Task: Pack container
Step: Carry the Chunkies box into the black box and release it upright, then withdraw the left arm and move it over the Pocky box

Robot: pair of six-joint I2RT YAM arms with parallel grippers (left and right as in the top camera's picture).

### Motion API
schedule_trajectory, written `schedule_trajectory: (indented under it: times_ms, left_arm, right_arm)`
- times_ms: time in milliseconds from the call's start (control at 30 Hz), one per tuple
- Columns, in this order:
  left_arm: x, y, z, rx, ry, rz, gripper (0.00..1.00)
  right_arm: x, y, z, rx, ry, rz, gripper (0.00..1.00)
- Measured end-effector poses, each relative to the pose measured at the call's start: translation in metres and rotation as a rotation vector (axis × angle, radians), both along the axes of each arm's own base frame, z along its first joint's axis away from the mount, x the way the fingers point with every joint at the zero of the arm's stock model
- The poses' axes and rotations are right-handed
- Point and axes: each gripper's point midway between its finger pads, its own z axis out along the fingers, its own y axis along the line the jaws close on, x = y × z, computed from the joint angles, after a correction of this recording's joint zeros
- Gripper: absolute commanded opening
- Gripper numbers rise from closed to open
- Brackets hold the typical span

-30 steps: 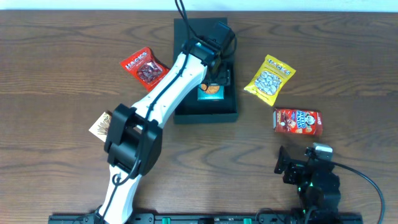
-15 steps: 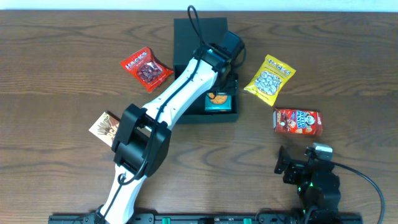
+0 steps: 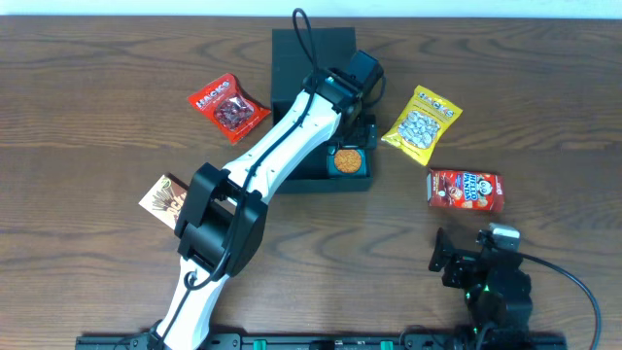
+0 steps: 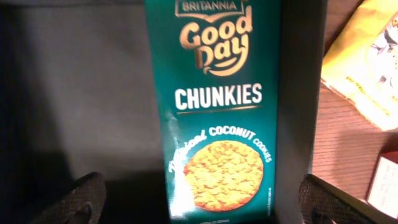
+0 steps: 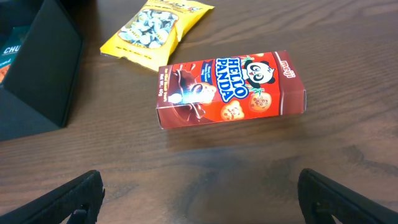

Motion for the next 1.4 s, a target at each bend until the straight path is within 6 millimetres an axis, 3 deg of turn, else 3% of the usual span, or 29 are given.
schedule_trajectory:
  times_ms: [100,167,433,533,600,700,900,1033,1167,1200,1267,1400]
  left_arm:
    - [0.004,0.01,0.004,0.048,-0.021,0.013,0.5]
    - [0.004,0.02,0.004,0.092,-0.022,0.023,0.35]
    - [0.001,0.067,0.003,0.223,0.025,0.119,0.36]
    - [-0.002,0.1,0.015,0.245,0.061,0.235,0.36]
    - [0.001,0.121,0.033,0.236,0.048,0.3,0.35]
    - [0.004,0.157,0.076,0.194,-0.008,0.399,0.36]
    - [-0.019,0.216,0.156,0.113,-0.132,0.555,0.36]
    - [-0.043,0.236,0.166,0.082,-0.181,0.612,0.4]
    - [-0.074,0.261,0.146,0.073,-0.184,0.69,0.47]
    - [-0.083,0.268,0.139,0.071,-0.182,0.717,0.64]
    - [-0.099,0.279,0.124,0.071,-0.174,0.767,0.8]
    - [-0.12,0.289,0.093,0.075,-0.135,0.829,0.98]
  right_arm:
    - [0.0,0.0,0.0,0.0,0.0,0.0,0.99]
    - [0.0,0.0,0.0,0.0,0.0,0.0,0.99]
    - [0.0,0.0,0.0,0.0,0.0,0.0,0.99]
    - [0.0,0.0,0.0,0.0,0.0,0.0,0.99]
    - [0.0,0.0,0.0,0.0,0.0,0.0,0.99]
    - [0.0,0.0,0.0,0.0,0.0,0.0,0.99]
    - [0.0,0.0,0.0,0.0,0.0,0.0,0.99]
    - [0.0,0.0,0.0,0.0,0.0,0.0,0.99]
    - [0.0,0.0,0.0,0.0,0.0,0.0,0.99]
    - [0.0,0.0,0.0,0.0,0.0,-0.001,0.99]
    - [0.0,0.0,0.0,0.0,-0.001,0.001,0.99]
    - [0.0,0.0,0.0,0.0,0.0,0.0,0.99]
